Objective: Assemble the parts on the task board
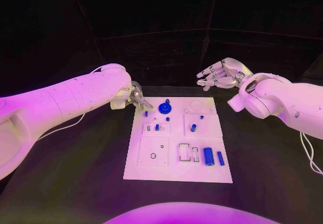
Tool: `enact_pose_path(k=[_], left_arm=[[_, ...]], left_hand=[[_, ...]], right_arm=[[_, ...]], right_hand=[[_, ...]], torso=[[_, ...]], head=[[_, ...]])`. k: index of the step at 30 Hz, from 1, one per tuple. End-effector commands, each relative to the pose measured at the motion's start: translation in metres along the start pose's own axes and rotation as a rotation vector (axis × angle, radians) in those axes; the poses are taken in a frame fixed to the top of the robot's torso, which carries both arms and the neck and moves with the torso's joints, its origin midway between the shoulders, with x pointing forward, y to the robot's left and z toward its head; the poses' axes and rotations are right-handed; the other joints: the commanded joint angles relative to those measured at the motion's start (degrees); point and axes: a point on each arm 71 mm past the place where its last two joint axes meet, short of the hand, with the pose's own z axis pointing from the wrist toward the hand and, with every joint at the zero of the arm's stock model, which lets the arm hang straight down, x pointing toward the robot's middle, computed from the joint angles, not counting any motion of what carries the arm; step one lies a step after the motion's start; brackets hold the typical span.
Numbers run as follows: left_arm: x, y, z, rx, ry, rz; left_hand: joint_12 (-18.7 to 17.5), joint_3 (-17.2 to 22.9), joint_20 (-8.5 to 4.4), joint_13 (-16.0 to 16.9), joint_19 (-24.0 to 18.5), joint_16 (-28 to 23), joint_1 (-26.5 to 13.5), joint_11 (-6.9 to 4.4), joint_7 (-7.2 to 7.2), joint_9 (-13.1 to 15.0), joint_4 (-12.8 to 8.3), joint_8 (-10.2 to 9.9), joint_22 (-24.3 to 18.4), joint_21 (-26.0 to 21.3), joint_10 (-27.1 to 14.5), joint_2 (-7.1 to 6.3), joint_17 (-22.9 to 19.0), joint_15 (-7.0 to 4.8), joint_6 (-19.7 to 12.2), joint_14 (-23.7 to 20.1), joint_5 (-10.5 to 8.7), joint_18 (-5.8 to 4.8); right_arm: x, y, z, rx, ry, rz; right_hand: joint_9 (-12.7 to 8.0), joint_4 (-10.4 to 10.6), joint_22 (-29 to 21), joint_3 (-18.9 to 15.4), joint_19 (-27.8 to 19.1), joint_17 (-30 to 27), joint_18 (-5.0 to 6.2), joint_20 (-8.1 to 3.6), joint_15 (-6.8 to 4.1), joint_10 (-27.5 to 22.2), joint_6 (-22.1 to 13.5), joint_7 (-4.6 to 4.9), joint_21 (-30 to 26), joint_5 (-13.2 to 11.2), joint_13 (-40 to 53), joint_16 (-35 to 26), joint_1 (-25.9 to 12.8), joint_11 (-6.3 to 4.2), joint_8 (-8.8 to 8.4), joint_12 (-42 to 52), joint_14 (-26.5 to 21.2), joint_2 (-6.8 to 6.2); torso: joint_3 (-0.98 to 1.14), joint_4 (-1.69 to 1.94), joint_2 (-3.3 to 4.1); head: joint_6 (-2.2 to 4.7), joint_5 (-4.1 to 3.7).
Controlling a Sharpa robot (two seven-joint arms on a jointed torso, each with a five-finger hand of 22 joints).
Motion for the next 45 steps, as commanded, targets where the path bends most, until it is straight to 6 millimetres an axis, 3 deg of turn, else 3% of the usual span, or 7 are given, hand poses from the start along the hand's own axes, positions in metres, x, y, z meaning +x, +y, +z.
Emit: enact_pose_path(k=[1, 11, 36, 45], left_arm=[[0.0031, -0.0015, 0.0010, 0.000, 0.029, 0.021], [0.0076, -0.0023, 0.0033, -0.002, 0.043, 0.029], [0.0098, -0.0044, 0.0038, 0.002, 0.053, 0.035], [0.0113, -0.0067, 0.0035, 0.006, 0.061, 0.034]], left_hand=[[0.3, -0.4, 0.45, -0.1, 0.8, 0.2, 0.4, 0.26, -0.03, -0.1, 0.0, -0.1, 0.7, -0.1, 0.0, 0.18, 15.1, 0.36, 0.6, 6.1, -0.34, 0.50], [0.3, -0.7, 0.42, -0.1, 0.9, 0.2, 1.1, 0.20, -0.10, -0.3, -0.1, -0.1, 0.8, 0.0, 0.0, 0.55, 15.1, 0.32, 0.9, 6.1, -0.33, 0.49], [0.4, -0.8, 0.37, -0.4, 0.9, 0.2, 5.3, 0.16, -0.13, -1.3, -1.9, -0.3, 1.0, 0.0, -0.1, 3.06, 15.1, 0.28, 1.3, 6.1, -0.32, 0.45], [0.4, -0.8, 0.37, -0.4, 0.9, 0.2, 5.7, 0.16, -0.13, -1.4, -2.1, -0.3, 1.1, 0.0, -0.1, 3.17, 15.1, 0.29, 1.4, 6.1, -0.32, 0.45]], right_arm=[[0.0002, 0.0023, 0.0007, -0.015, 0.005, 0.000], [0.0005, 0.0025, 0.0009, -0.016, 0.006, 0.000], [0.0014, 0.0030, 0.0019, -0.017, 0.008, 0.000], [0.0019, 0.0033, 0.0022, -0.018, 0.010, 0.001]], right_hand=[[0.0, 0.2, -0.1, 0.1, -0.1, -0.1, 0.61, 0.38, 0.00, -0.5, -0.2, 0.15, -0.2, 0.3, -0.1, -0.4, -0.1, 0.03, -0.38, -0.2, -0.5, 0.05], [0.0, 0.2, -0.1, 0.1, -0.1, -0.1, 0.61, 0.38, 0.00, -0.5, -0.2, 0.15, -0.2, 0.3, -0.1, -0.4, -0.1, 0.03, -0.38, -0.2, -0.5, 0.05], [0.0, 0.2, -0.1, 0.2, -0.1, -0.1, 0.62, 0.40, 0.01, -0.5, -0.3, 0.16, -0.3, 0.3, -0.1, -0.4, 0.0, 0.04, -0.38, -0.2, -0.5, 0.10], [0.0, 0.2, -0.1, 0.2, -0.1, -0.1, 0.62, 0.40, 0.01, -0.5, -0.3, 0.16, -0.3, 0.3, -0.1, -0.4, 0.0, 0.04, -0.38, -0.2, -0.5, 0.10]], torso=[[0.02, -0.01, -0.02], [0.02, 0.08, -0.03], [0.03, 0.02, -0.01], [0.03, 0.05, 0.00]], head=[[-0.09, 0.02], [-0.14, -0.03], [-0.48, -0.05], [-0.57, -0.10]])
